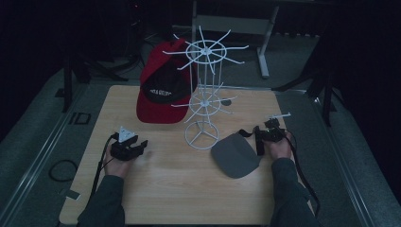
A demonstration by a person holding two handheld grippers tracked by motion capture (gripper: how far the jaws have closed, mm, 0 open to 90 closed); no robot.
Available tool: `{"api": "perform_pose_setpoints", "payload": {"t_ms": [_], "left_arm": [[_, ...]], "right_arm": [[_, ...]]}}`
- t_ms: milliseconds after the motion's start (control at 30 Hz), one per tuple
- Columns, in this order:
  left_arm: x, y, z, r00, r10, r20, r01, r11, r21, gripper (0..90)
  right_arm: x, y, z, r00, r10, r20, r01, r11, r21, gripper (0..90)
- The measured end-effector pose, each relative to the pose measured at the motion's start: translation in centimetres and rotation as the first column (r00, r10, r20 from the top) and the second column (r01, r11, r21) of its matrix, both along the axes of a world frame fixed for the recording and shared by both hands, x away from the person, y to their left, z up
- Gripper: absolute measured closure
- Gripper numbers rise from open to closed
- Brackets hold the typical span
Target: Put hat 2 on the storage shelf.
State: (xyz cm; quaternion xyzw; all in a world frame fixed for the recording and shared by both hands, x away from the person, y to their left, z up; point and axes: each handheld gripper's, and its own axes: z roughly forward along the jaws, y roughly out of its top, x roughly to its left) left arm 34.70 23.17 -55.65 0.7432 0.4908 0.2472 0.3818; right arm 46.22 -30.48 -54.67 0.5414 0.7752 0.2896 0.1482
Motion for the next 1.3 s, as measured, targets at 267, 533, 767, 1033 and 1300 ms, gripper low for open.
{"api": "perform_pose_setpoints", "payload": {"t_ms": [267,533,767,1033,1300], "left_arm": [[0.0,0.1,0.0,1.0,0.003,0.0,-0.003,1.0,-0.001,51.3],[0.0,0.0,0.0,1.0,0.004,-0.001,-0.004,1.0,-0.001,51.4],[0.1,0.1,0.0,1.0,0.004,-0.002,-0.004,1.0,0.0,51.4],[0.1,0.0,-0.1,1.0,0.004,-0.003,-0.004,1.0,0.003,51.4],[0.0,0.1,0.0,1.0,0.005,-0.001,-0.005,1.0,0.001,51.4]], "right_arm": [[-0.5,0.9,0.8,0.9979,-0.018,0.063,0.018,1.0,-0.01,87.1],[-1.4,0.4,2.7,0.9874,-0.067,0.143,0.043,0.986,0.161,87.3],[-2.0,-0.4,3.9,0.9738,-0.114,0.197,0.059,0.963,0.264,87.4],[-2.7,-0.9,5.2,0.9588,-0.15,0.241,0.07,0.949,0.309,87.4],[-3.4,0.0,7.8,0.942,-0.108,0.317,0.01,0.955,0.296,87.4]]}}
